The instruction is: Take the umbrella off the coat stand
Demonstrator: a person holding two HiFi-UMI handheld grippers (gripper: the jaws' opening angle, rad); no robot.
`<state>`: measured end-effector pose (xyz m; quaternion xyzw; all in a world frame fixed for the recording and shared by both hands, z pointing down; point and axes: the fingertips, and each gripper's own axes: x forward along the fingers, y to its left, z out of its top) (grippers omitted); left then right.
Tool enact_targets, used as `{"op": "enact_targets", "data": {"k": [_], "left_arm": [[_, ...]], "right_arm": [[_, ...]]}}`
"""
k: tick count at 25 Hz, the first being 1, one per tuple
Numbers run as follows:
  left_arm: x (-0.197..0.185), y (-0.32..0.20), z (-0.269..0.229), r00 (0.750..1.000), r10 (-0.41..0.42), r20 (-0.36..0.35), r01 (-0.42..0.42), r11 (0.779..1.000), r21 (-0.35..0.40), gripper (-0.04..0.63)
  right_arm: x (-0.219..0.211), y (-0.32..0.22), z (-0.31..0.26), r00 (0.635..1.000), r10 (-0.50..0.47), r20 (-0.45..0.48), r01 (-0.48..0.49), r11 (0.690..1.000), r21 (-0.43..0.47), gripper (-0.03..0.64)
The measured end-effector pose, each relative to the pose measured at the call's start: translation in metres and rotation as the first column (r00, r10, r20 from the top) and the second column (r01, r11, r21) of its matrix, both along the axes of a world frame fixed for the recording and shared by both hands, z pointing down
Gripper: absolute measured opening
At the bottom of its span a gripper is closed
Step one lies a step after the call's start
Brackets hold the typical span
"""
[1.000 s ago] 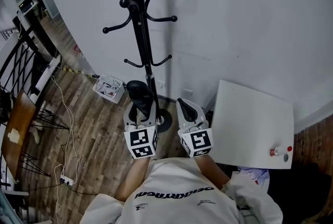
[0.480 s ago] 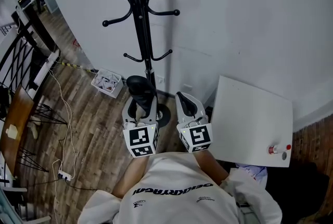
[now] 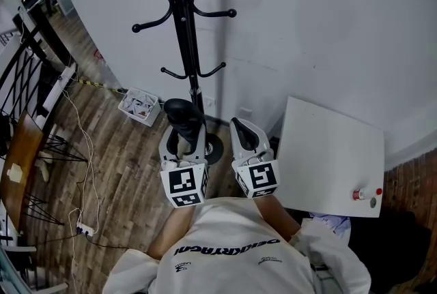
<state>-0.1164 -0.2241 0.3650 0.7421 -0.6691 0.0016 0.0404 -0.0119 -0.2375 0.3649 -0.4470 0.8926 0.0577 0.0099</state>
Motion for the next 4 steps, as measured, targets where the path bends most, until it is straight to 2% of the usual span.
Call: {"op": "enact_targets", "data": {"k": [4], "left_arm": [[-0.0003, -0.0001, -0.0014, 1.000, 0.001, 0.003, -0.001, 1.000, 0.009, 0.241]], "right_arm": [[-0.0008, -0.0008, 0.0001, 1.000, 0.002, 0.000, -0.002, 1.000, 0.006, -0.005]]}}
